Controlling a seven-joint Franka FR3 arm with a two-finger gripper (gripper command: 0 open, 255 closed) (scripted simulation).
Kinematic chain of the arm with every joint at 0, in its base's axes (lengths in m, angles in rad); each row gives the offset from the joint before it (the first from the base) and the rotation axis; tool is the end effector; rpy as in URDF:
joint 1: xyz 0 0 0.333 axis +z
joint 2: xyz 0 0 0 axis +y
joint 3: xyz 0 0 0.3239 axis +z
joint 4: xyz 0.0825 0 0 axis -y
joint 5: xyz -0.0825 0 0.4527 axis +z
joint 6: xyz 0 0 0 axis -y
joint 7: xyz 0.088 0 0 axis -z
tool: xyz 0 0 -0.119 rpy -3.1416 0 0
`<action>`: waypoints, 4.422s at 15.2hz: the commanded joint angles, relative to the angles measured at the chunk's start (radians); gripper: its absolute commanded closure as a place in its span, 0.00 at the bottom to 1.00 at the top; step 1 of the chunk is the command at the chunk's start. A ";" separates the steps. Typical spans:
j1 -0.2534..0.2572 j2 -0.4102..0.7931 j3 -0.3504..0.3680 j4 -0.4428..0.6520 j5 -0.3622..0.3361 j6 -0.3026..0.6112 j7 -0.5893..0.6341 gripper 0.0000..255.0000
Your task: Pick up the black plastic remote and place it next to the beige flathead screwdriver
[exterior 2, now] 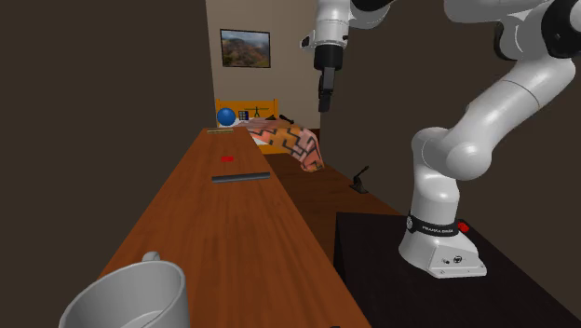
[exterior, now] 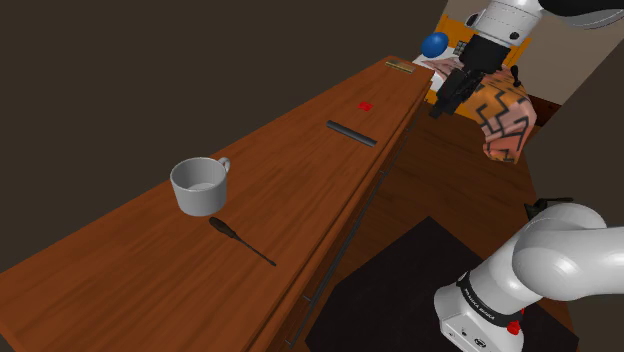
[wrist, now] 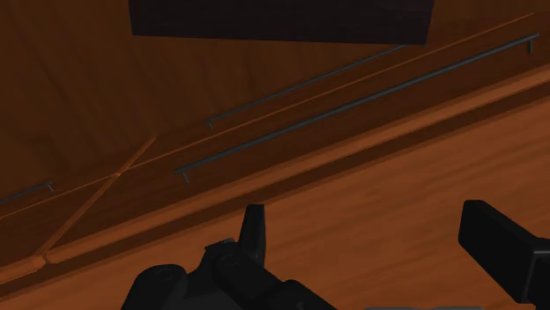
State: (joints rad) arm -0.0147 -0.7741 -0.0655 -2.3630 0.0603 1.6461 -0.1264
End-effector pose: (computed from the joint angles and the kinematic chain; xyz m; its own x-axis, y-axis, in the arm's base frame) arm 0.3806 -0.0281 0.5826 0.9960 0.0571 0.0686 0.0637 -0.9931 -0.0980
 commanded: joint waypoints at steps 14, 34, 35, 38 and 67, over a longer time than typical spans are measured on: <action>0.033 0.481 -0.097 0.144 -0.013 0.280 -0.224 0.00; 0.035 0.966 -0.118 0.385 0.061 0.472 -0.412 0.00; 0.035 0.966 -0.118 0.385 0.061 0.472 -0.412 0.00; 0.035 0.966 -0.118 0.385 0.061 0.472 -0.412 0.00; 0.038 0.891 -0.123 0.510 0.036 0.275 -0.386 1.00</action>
State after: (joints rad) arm 0.0229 0.1193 -0.1884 -1.8642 0.0969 1.9346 -0.5137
